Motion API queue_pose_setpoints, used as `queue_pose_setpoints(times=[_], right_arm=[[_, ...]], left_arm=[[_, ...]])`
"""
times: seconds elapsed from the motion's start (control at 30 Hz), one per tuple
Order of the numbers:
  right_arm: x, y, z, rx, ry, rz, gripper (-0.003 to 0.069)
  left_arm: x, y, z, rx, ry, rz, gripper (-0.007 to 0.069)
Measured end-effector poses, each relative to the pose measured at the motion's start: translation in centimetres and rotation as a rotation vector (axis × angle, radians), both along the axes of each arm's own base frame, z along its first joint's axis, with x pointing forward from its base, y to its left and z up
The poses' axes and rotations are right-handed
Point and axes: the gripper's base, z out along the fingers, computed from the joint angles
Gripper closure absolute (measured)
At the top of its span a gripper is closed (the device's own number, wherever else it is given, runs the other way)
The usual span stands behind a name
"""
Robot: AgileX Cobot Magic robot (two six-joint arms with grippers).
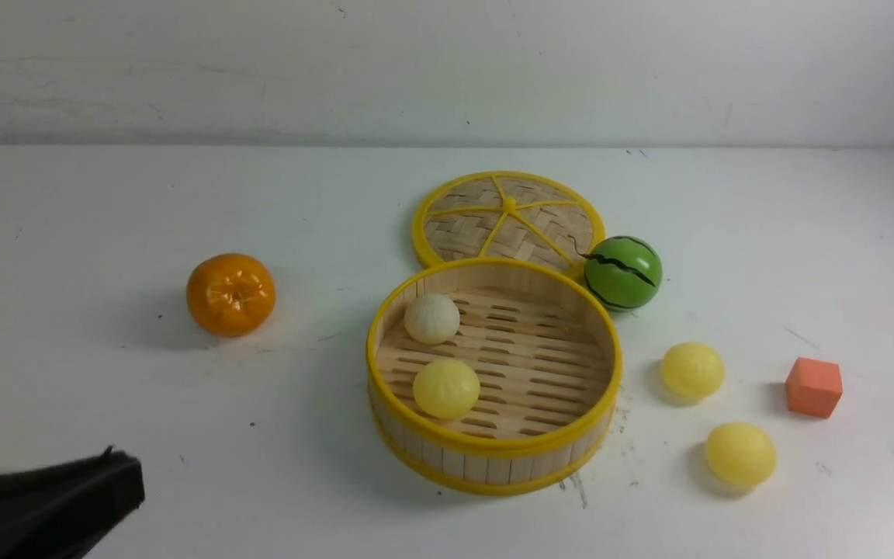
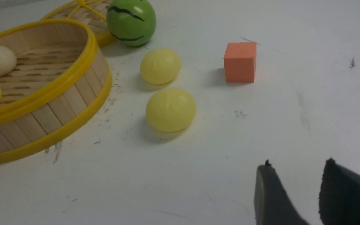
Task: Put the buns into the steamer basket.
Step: Use the right arm to grab a steamed stuffed bun
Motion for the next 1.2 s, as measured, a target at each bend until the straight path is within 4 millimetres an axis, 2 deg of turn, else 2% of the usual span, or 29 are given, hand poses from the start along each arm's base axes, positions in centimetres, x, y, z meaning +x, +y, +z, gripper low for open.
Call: queue_pose_setpoints(times=[0.03,0.17,0.4,0.6,0.83,0.93,1.07,1.1,1.13,1.2], right_arm=[[0.0,0.0,0.0,0.000,0.000,0.000,0.0420],[0.0,0.0,0.0,0.000,0.000,0.000,0.0420],[0.0,0.0,0.1,0.008,-0.010,-0.003,0.0420],[0.2,0.7,0.6,0.428,-0.050,-0.040,0.0420],[0.4,0.5,2.1,0.656,-0.197,-0.076,0.0420],[0.1,1.0,3.9,0.686,-0.149,-0.026,0.0428],[0.6,2.5,8.6,0.470,0.107,0.132,0.0441],[0.8,2.6,8.8,0.468,0.128,0.137,0.0442],[1.8,3.0,10.3,0.373,0.261,0.192,0.0443],[4.2,3.3,11.7,0.243,0.443,0.254,0.0445]], left_arm=[[-0.5,0.4,-1.2,-0.017,-0.021,0.004,0.0638],[-1.4,1.1,-3.2,-0.030,-0.034,0.005,0.0638],[-1.5,1.1,-3.9,-0.023,-0.024,0.005,0.0638],[-1.5,1.1,-3.9,-0.021,-0.025,0.006,0.0638],[-1.5,1.1,-3.9,-0.022,-0.026,0.006,0.0638],[-1.5,1.1,-3.9,-0.023,-0.027,0.006,0.0638],[-1.5,1.1,-3.9,-0.023,-0.027,0.006,0.0638],[-1.5,1.1,-3.9,-0.023,-0.027,0.006,0.0638],[-1.5,1.1,-4.0,-0.022,-0.026,0.006,0.0638],[-1.5,1.1,-4.0,-0.022,-0.026,0.006,0.0638]])
